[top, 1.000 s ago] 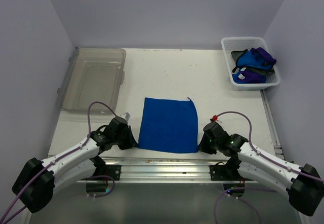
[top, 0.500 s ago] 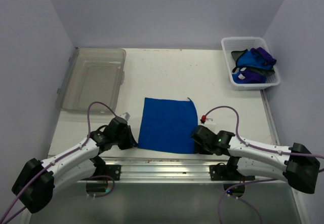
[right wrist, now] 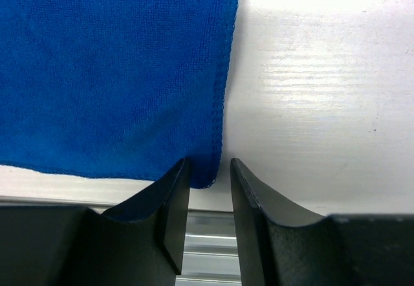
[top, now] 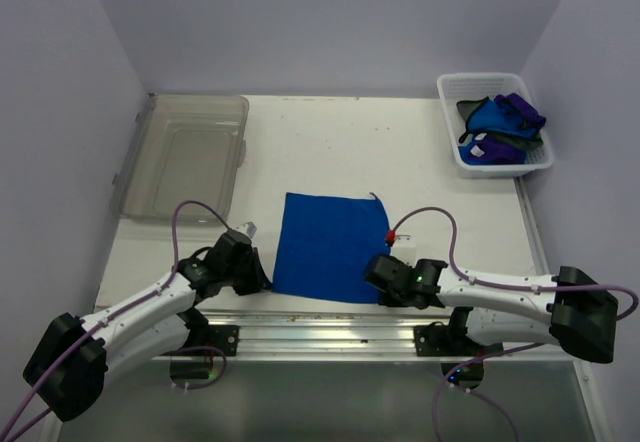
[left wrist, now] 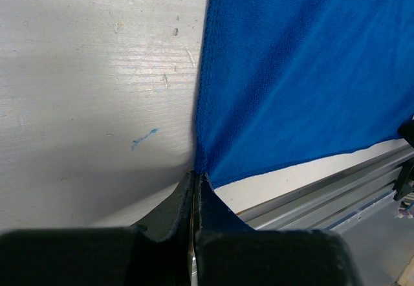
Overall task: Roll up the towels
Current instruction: Flatten the towel
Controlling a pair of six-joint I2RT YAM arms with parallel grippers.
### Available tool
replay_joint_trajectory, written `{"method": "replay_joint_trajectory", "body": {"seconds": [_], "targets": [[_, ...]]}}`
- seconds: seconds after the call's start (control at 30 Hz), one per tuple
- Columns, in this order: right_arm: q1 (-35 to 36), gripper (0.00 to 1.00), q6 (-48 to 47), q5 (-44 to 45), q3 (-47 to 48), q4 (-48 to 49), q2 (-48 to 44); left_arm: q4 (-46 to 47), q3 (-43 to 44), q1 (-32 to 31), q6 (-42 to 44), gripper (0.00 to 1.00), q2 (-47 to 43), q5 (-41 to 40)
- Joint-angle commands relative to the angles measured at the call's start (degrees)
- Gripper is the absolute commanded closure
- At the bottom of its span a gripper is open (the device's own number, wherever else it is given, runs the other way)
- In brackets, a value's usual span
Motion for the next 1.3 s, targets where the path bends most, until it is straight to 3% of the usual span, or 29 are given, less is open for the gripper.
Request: {"method": "replay_joint_trajectory", "body": {"seconds": [0.0,0.27,0.5,0.63,0.9,1.07,1.27], "targets": [[0.42,0.67,4.21,-1.13,-1.46,2.53,1.25,-1.25,-0.12,-0.34,0.09,1.0,-0.8,-1.02],[0.42,1.0,6.59,0.28,-3.13,2.1,-1.73,-1.43,-0.12,-0.34,0.53,1.0,-1.23,-0.85],[0.42,1.0,5.89,7.3,4.75,-7.38,-8.66,-4.75,4.09,-0.34,1.32,1.0,-2.64,-2.33],[0.16,1.0,1.85,15.55,13.37,-14.33,-11.84,-8.01,15.13,-0.34,3.77,1.0,-2.38,-6.11],[-1.69,1.0,-11.41,27.25,35.86,-19.43,-11.84,-9.68,37.82,-0.34,8.43,1.0,-0.09,-10.95],[-1.69,1.0,-14.68,28.67,41.86,-22.69,-14.21,-11.62,42.42,-0.34,9.67,1.0,-4.03,-11.31],[-1.69,1.0,-14.95,24.1,43.62,-26.46,-18.26,-12.41,40.32,-0.34,8.79,1.0,-13.52,-6.58]]}}
